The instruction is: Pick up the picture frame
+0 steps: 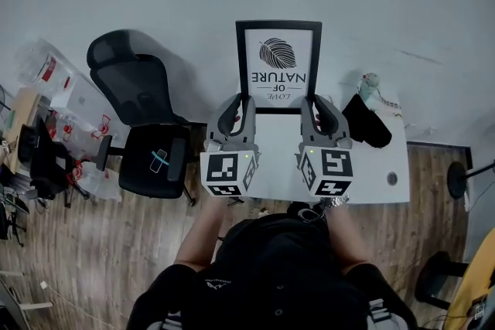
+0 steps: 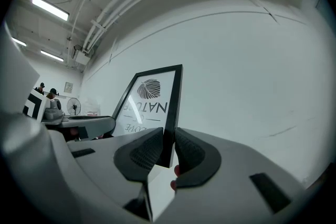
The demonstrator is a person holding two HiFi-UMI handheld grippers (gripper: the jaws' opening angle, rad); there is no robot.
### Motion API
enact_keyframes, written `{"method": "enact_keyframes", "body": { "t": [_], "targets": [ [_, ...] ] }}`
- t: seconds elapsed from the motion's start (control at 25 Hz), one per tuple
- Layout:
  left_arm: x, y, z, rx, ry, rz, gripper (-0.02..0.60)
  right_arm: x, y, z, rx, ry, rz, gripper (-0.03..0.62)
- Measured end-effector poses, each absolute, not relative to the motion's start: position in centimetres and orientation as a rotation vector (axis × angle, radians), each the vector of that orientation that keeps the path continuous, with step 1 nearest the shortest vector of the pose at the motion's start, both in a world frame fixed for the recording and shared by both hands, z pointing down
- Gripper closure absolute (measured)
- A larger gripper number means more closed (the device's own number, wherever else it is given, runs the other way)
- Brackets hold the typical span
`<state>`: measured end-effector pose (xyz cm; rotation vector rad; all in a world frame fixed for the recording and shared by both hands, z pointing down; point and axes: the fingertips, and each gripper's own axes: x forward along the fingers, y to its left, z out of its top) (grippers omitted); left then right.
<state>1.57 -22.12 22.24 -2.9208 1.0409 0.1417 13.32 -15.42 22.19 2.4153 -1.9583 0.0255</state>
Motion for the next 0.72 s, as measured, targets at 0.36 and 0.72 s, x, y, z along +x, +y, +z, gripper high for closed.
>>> {"method": "enact_keyframes", "body": {
  "t": [0.36,0.72],
  "targets": [
    [1.3,-21.7,19.4,-2.878,1.009,0.232,0.508,13.0,-15.0,19.1,2.428,-1.975,-0.092,0.526],
    [1.2,-21.6,19.3,-2.870,1.031,0.245,0.508,12.9,-14.9,18.8,2.441,-1.980,-0.101,0.526]
  ]
}}
